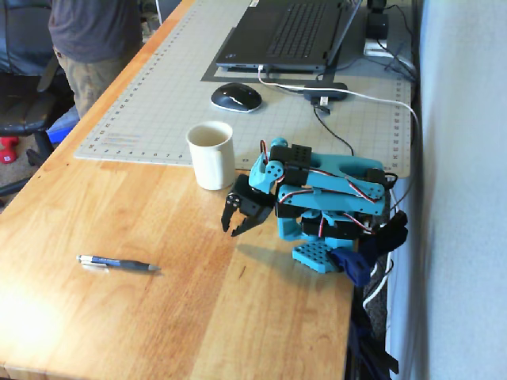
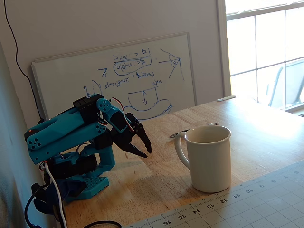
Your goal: Grasp a pen and put it in a mug.
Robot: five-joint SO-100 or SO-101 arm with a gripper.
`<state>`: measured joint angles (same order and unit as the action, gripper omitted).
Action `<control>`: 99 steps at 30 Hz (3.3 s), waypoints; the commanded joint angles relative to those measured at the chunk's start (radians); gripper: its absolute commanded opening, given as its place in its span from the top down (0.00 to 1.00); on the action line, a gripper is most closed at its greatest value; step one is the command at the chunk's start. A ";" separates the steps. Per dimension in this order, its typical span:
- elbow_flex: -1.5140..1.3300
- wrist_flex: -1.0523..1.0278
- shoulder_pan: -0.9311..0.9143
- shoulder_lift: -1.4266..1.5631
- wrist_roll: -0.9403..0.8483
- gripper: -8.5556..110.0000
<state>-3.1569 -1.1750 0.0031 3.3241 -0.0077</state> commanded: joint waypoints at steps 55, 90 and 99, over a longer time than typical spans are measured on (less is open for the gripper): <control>0.373 0.577 0.233 -0.580 1.068 0.89; 1.252 0.879 0.318 -1.756 1.756 0.67; 1.338 0.992 0.241 -1.893 1.755 0.67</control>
<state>-1.9098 -0.2301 0.2761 1.4205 1.7411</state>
